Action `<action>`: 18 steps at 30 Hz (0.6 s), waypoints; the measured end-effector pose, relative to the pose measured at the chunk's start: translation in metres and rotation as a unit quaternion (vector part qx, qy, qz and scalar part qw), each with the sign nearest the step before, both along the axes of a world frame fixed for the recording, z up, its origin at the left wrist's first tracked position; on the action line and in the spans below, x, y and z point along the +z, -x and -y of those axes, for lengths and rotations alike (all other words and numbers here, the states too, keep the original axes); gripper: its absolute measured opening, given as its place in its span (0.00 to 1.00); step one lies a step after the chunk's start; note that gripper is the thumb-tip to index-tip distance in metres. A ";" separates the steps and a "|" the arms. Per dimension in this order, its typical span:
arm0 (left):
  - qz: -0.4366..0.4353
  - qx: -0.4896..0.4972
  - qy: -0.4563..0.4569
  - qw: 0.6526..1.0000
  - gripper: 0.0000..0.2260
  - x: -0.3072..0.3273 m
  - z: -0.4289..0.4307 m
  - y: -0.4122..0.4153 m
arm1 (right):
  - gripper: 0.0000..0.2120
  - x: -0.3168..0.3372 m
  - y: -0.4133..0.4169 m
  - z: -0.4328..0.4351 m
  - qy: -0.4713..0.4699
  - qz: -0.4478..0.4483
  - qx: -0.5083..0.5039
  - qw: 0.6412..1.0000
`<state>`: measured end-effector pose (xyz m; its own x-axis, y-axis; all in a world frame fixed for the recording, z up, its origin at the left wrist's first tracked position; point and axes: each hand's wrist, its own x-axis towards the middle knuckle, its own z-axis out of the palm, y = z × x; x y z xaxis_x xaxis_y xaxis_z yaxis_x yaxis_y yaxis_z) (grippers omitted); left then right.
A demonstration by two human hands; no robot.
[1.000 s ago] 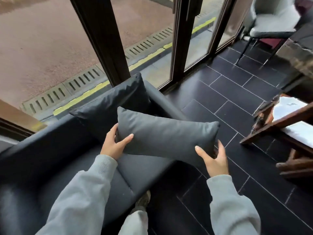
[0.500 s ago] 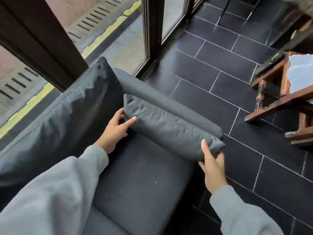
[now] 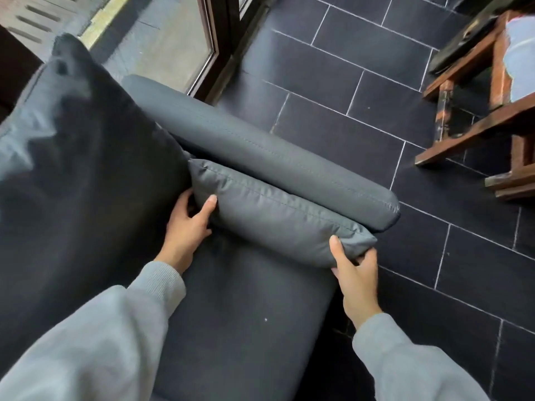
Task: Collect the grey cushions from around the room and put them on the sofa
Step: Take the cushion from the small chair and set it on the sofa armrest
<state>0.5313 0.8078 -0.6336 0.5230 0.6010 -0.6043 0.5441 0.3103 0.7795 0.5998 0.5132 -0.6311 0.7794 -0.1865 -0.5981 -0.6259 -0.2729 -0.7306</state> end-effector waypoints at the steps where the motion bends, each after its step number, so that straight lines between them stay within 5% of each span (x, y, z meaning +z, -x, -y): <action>1: 0.019 0.021 0.001 1.000 0.23 -0.005 0.001 -0.006 | 0.23 -0.004 -0.001 -0.001 -0.011 0.004 -0.011 1.000; 5: 0.029 0.089 -0.006 0.996 0.19 -0.017 0.009 0.004 | 0.27 -0.011 0.020 -0.011 -0.064 -0.005 -0.007 0.998; 10: -0.060 0.020 -0.110 0.992 0.26 -0.026 0.005 -0.013 | 0.28 -0.017 0.000 -0.013 0.055 -0.034 0.056 0.996; 14: -0.108 -0.036 -0.134 0.984 0.27 -0.008 0.016 -0.007 | 0.43 -0.003 0.003 0.000 -0.015 -0.084 0.075 0.994; 18: -0.108 -0.104 -0.171 0.974 0.35 0.026 0.051 0.013 | 0.50 0.027 0.012 0.019 0.019 -0.058 0.106 0.993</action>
